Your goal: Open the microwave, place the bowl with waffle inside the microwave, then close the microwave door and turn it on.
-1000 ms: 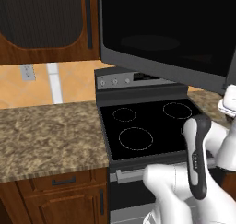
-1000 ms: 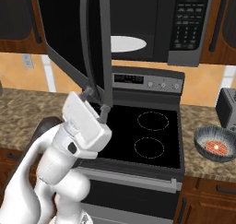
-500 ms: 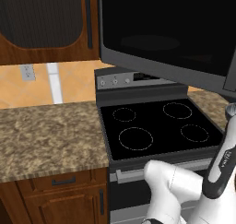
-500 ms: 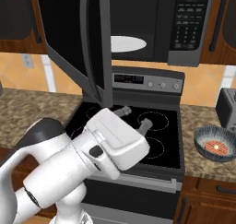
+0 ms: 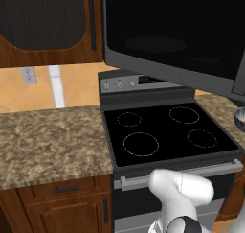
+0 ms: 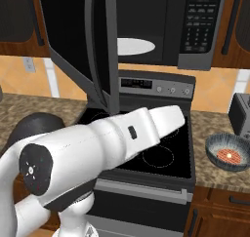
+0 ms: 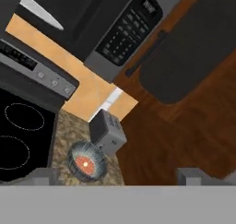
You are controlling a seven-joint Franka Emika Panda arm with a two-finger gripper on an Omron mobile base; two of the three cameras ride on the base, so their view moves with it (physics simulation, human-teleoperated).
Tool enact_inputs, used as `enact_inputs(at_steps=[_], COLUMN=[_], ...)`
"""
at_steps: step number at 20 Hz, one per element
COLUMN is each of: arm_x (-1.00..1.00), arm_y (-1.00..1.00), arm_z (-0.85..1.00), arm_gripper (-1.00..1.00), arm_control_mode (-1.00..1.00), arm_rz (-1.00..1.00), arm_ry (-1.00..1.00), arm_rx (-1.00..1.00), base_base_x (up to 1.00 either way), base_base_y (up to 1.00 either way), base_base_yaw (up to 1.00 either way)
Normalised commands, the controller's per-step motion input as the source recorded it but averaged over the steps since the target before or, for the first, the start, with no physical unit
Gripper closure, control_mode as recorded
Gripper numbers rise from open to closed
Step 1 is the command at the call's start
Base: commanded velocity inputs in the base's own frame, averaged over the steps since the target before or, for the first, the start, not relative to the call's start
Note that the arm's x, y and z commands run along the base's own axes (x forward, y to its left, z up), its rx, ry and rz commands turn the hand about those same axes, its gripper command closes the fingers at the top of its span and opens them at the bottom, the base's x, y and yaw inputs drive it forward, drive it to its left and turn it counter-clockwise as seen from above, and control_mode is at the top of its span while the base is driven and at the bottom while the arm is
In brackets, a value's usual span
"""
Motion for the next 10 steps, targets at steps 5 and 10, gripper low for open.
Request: enact_inputs(at_steps=[5,10], arm_x=[0.44,0.7], arm_y=[-0.07,-0.07], arm_z=[-0.76,-0.75], arm_gripper=[-1.0,-1.0], arm_control_mode=[-1.0,-1.0], arm_rz=[0.58,0.61], arm_ry=[0.26,0.1], arm_rx=[-0.1,-0.02], base_base_x=[0.0,0.0], base_base_y=[0.0,0.0], base_base_yaw=[0.0,0.0])
